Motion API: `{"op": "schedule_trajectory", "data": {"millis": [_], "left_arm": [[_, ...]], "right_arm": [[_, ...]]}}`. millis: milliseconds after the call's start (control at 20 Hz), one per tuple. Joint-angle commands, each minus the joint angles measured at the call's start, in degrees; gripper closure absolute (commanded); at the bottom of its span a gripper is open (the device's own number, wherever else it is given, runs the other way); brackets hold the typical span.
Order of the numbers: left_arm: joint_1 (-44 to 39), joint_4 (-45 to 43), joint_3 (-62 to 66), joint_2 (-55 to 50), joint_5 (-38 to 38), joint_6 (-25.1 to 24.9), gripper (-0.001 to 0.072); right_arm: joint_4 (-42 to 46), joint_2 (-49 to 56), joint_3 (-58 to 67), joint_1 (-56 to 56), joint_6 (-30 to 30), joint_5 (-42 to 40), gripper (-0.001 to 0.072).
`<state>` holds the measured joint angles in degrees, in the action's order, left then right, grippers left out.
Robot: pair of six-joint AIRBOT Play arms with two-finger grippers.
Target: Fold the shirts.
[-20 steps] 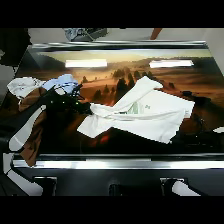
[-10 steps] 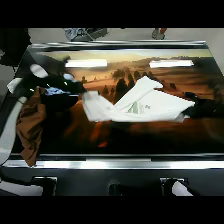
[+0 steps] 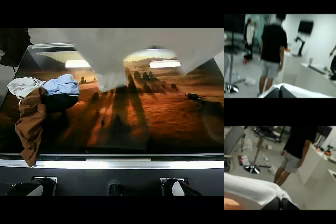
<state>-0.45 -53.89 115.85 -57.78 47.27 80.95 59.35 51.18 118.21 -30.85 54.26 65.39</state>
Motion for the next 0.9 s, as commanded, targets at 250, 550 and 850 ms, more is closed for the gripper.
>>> {"op": "schedule_trajectory", "data": {"millis": [250,550,850], "left_arm": [[0.61,-3.1,-0.76,7.76,-2.32,0.72,0.0683],[0.17,-7.87,-6.08,-5.27,9.22,4.15,0.0682],[-5.14,-7.65,-12.41,-32.17,10.64,4.13,0.0681]], "right_arm": [[5.84,-3.28,3.91,-0.02,3.61,6.82,0.0672],[4.42,13.46,-3.56,0.0,1.01,27.54,0.0673],[13.51,37.29,-16.37,9.88,1.01,23.06,0.0673]]}}
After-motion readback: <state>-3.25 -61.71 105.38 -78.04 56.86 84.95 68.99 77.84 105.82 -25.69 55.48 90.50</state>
